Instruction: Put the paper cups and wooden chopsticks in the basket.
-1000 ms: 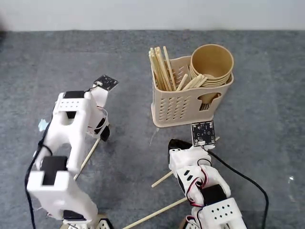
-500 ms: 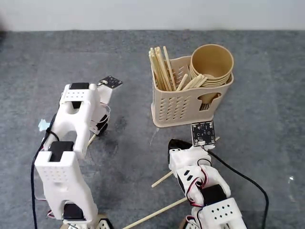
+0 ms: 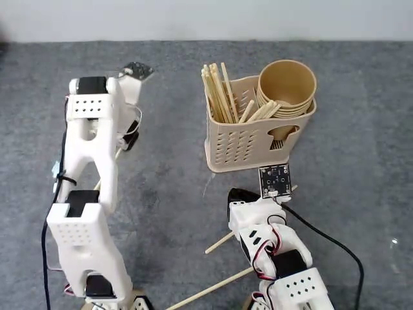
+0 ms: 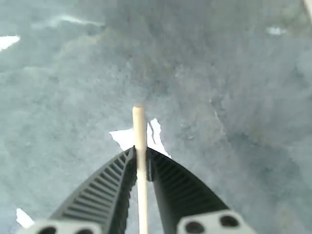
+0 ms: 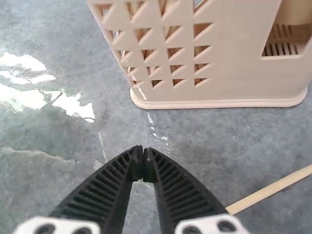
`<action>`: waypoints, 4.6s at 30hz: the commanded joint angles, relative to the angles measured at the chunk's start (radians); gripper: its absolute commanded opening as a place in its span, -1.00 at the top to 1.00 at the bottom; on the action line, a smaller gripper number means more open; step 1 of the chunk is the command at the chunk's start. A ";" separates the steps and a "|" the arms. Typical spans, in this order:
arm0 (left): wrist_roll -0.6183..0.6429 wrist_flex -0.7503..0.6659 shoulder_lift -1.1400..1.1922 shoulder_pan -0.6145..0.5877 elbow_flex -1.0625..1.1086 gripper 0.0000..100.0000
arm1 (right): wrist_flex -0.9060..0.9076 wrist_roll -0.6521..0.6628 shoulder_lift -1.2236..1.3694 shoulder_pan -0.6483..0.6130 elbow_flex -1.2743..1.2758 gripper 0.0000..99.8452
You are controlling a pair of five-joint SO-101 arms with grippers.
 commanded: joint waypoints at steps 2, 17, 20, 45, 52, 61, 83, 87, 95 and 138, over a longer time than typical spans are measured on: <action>0.060 0.028 -0.212 0.068 -0.048 0.98 | -0.015 0.009 -0.015 -0.005 0.012 0.98; 0.431 -0.210 -0.549 0.345 -0.326 0.98 | -0.015 0.009 -0.015 -0.005 0.012 0.98; 0.479 -0.327 -0.549 0.381 -0.358 0.98 | -0.015 0.009 -0.015 -0.005 0.012 0.98; 0.623 -0.733 -0.560 0.505 -0.024 0.64 | -0.015 0.009 -0.015 -0.004 0.012 0.98; 0.618 -0.473 -0.560 0.474 -0.220 0.62 | -0.015 0.009 -0.015 -0.004 0.012 0.98; 0.571 -0.114 -0.560 0.330 -0.432 0.95 | -0.013 0.008 -0.015 -0.004 -0.002 0.98; 0.529 -0.218 -0.933 0.060 0.328 0.98 | 0.581 -0.046 -0.001 0.002 -0.571 0.84; 0.505 -0.391 -1.112 0.060 0.613 0.98 | 0.742 -0.049 0.065 0.004 -0.680 0.73; 0.463 -0.582 -1.320 0.058 0.992 0.98 | 0.783 -0.132 0.360 0.084 -0.807 0.85; 0.427 -1.051 -1.361 -0.098 1.650 0.97 | 0.297 -0.359 1.271 0.329 -0.862 0.86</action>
